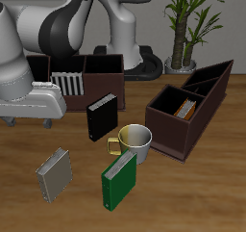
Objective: Place the orange book into the left desk caddy's right compartment and place the striped book into the back desk caddy's front compartment and place the yellow book into the back desk caddy's back compartment
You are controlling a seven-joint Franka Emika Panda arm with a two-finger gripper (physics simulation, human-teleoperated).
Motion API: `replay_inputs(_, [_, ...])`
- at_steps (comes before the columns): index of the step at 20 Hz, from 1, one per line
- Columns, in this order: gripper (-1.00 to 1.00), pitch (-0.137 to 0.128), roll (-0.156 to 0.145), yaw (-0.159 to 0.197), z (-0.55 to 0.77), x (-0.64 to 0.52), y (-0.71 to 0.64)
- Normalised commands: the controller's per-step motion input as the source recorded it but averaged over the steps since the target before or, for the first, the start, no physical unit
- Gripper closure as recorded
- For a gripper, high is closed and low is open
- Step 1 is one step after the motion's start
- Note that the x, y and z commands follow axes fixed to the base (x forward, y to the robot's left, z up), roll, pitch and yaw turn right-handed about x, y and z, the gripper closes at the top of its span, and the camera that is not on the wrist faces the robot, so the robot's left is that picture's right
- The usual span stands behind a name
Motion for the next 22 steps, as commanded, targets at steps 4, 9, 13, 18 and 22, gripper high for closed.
replay_inputs(4, [-1.0,-0.019,-0.038,-0.058,-0.32,0.15,-0.09])
replay_inputs(9, [-1.0,0.016,-0.006,-0.027,-0.31,0.12,0.06])
replay_inputs(13, [-1.0,-0.003,0.015,-0.017,-0.24,0.07,0.28])
replay_inputs(18, [-1.0,-0.001,-0.03,-0.03,-0.31,0.08,0.1])
replay_inputs(22, [-1.0,-0.072,-0.054,-0.032,-0.15,-0.05,-0.05])
